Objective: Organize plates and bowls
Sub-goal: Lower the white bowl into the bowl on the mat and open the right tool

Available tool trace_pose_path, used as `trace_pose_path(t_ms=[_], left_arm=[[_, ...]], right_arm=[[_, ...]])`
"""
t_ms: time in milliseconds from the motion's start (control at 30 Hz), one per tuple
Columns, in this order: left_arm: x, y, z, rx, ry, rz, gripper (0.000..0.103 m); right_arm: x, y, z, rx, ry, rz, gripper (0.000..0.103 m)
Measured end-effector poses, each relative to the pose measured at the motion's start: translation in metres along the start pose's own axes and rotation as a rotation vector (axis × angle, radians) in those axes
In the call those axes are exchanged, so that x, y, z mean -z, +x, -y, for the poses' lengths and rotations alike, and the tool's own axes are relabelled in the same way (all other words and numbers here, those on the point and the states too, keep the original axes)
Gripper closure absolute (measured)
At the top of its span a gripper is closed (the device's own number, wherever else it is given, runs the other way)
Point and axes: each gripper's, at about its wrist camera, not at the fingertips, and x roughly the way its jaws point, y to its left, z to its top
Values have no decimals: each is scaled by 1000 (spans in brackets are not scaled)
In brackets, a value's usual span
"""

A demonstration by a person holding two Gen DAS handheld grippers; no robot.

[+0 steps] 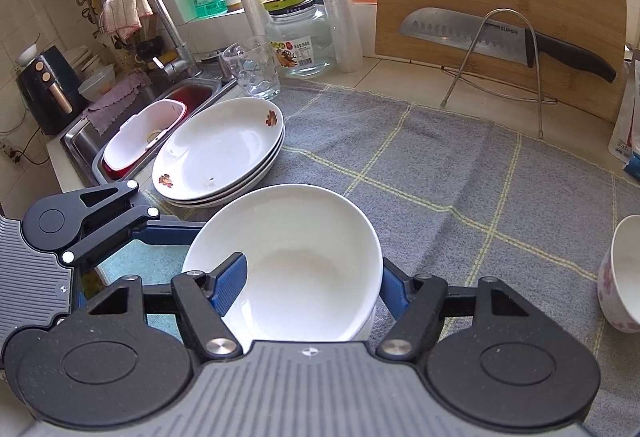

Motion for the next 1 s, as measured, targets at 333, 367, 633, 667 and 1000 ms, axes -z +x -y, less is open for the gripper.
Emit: trace_pose_path(t_ms=[333, 367, 633, 667, 1000], left_arm=[[8, 9, -3, 29, -16, -31, 17], [8, 9, -3, 33, -17, -33, 17], [9, 11, -2, 42, -22, -42, 18], [9, 11, -2, 41, -23, -41, 18], [11, 15, -3, 44, -38, -57, 18]], right_arm=[[4, 9, 1, 9, 15, -31, 28], [5, 9, 1, 12, 12, -34, 28], [6, 13, 2, 17, 17, -47, 28], [6, 13, 2, 17, 16, -48, 28], [5, 16, 1, 13, 9, -55, 28]])
